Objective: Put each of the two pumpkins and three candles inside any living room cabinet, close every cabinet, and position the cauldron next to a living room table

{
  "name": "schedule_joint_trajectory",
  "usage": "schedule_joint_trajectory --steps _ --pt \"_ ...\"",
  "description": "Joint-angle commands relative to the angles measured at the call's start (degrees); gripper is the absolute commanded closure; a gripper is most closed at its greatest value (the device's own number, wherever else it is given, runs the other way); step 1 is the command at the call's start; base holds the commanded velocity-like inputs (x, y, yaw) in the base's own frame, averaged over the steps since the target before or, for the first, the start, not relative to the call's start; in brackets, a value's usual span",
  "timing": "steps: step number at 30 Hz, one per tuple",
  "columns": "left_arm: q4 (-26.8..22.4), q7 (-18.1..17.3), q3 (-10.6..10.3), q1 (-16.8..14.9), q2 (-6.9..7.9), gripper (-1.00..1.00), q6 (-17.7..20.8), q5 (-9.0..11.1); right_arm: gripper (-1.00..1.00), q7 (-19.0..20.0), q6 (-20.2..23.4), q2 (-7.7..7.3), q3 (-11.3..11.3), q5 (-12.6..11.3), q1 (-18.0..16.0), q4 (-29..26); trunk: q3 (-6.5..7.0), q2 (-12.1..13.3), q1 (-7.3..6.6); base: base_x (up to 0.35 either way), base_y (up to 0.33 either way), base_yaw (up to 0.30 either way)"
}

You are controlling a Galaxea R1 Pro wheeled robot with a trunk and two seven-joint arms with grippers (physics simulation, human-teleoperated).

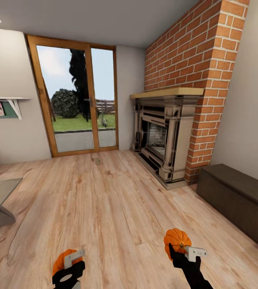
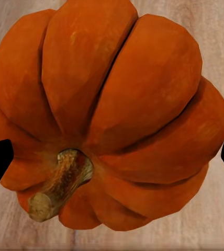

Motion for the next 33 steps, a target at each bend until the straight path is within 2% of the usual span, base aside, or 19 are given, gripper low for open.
schedule_joint_trajectory --steps 1,7,21,29,33 --pt "-0.04 0.45 -0.48 -0.05 0.03 1.00 -0.18 0.57 1.00 -0.35 -0.27 -0.07 0.26 -0.62 -0.04 0.04 0.07 0.38 -0.24 -0.016 -0.007 0.000" --pt "-0.01 0.52 -0.47 -0.05 -0.07 1.00 -0.17 0.60 1.00 -0.35 -0.27 0.00 0.28 -0.60 -0.03 0.53 0.68 2.79 -1.56 -0.004 -0.002 0.000" --pt "1.69 0.48 -0.62 -0.05 -0.18 1.00 -0.43 0.50 1.00 -0.43 -2.16 0.22 0.29 -0.59 -0.04 2.50 -0.55 2.79 -1.56 -0.025 -0.004 0.000" --pt "2.07 0.54 -0.56 -0.05 -0.76 1.00 -0.65 0.49 1.00 -0.44 -2.21 0.22 0.21 -0.67 -0.04 2.52 -1.27 2.79 -1.56 -0.121 -0.228 0.000" --pt "2.35 0.52 -0.55 -0.05 -0.77 1.00 -0.71 0.49 1.00 -0.39 -2.31 0.14 0.18 -0.68 -0.04 2.52 -1.60 2.79 -1.56 -0.002 -0.024 -0.084"
